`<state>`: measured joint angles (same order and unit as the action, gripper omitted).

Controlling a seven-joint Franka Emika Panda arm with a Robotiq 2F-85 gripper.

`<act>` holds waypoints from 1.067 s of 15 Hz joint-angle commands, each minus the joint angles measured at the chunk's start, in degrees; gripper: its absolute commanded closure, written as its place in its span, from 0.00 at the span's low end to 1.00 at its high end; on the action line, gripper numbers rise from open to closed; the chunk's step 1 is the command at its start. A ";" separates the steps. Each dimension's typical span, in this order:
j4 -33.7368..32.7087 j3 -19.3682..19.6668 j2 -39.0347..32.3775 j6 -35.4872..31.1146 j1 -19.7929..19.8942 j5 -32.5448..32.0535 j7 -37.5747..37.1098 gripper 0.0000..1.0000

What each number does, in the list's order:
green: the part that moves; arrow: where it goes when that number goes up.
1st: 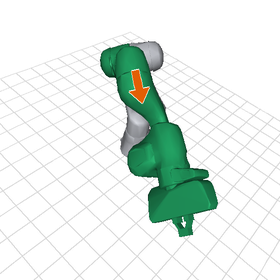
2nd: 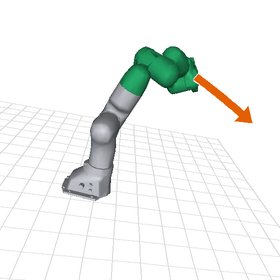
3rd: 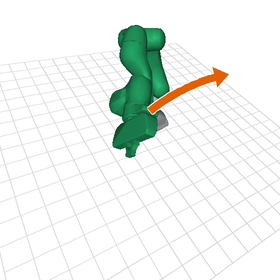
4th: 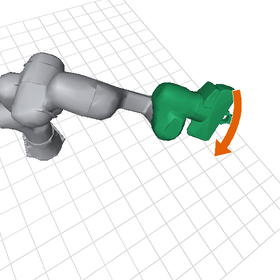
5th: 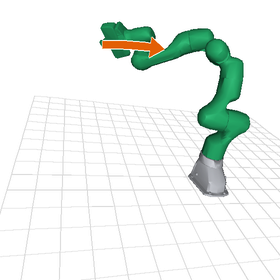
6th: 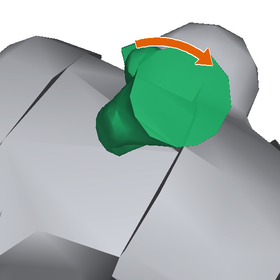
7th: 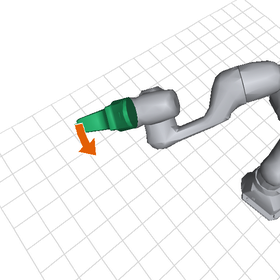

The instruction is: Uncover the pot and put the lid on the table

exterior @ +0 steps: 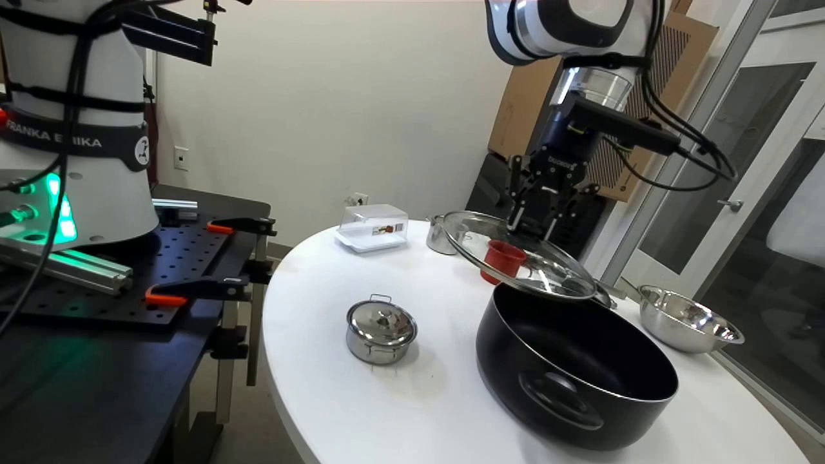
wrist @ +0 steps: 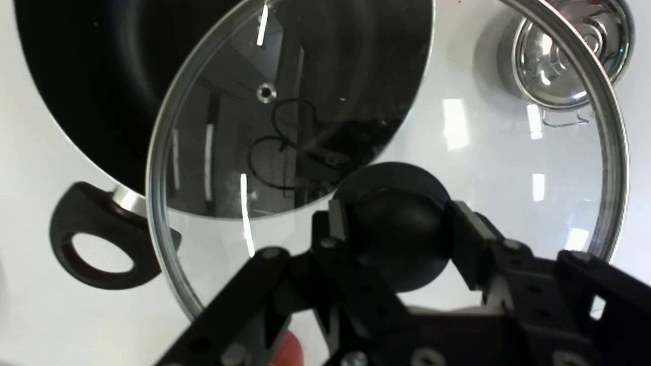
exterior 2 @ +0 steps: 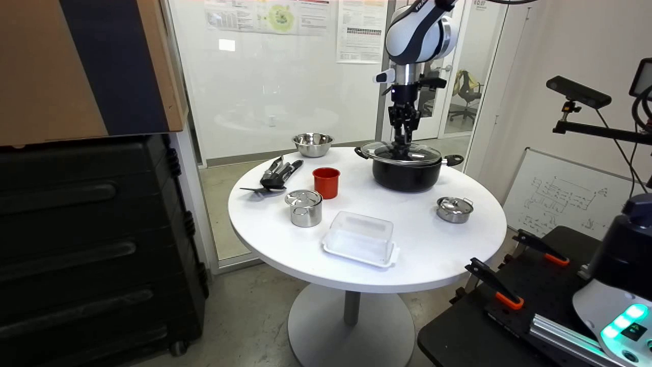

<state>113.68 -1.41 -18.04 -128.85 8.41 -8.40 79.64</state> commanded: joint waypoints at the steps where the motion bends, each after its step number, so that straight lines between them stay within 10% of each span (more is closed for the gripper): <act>1: 6.71 -0.21 5.54 -0.91 -1.82 -2.36 3.01 0.75; 16: 24.52 -1.72 13.62 -9.01 -8.42 -8.09 4.56 0.75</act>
<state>136.35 -3.02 -5.56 -133.80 0.78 -16.64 84.81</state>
